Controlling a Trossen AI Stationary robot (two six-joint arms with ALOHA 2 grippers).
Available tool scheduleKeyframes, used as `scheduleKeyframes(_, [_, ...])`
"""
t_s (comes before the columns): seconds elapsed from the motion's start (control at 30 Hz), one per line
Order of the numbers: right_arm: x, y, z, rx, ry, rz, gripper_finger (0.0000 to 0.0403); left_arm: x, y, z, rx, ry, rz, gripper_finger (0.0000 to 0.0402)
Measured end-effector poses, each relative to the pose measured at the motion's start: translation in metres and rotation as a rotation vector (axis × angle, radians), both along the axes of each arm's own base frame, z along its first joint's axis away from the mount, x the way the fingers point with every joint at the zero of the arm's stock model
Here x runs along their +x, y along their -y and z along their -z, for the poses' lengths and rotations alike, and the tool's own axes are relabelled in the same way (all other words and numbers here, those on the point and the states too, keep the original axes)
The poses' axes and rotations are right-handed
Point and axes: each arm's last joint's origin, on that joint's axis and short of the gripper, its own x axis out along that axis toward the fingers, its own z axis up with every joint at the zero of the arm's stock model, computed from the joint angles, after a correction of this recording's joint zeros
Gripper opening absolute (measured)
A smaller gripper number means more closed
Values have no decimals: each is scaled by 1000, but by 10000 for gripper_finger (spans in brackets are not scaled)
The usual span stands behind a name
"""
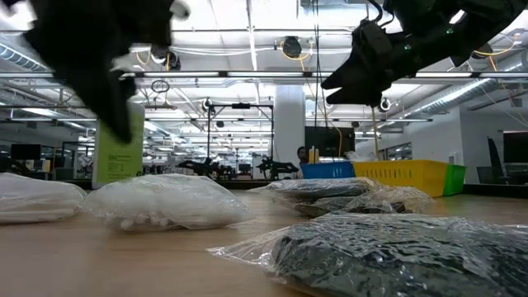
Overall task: Pick & Place Travel size toiletries
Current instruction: Put the cotton pack into the blue bin
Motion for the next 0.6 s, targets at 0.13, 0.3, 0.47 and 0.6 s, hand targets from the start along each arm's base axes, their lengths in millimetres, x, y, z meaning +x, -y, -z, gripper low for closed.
scheduleKeyframes(0.13, [1, -4, 0, -1, 4, -16, 265, -17, 15, 18, -6, -167, -148, 253])
scheduleKeyframes(0.3, [1, -7, -1, -1, 6, -33, 265, -31, 22, 25, -14, -253, -294, 257])
scheduleKeyframes(0.47, [2, -12, -1, -1, 6, -54, 265, -36, 31, 25, -78, -283, -319, 257])
scheduleKeyframes(0.6, [3, -16, 0, -1, 5, -68, 265, -38, 35, 29, -109, -328, -326, 257])
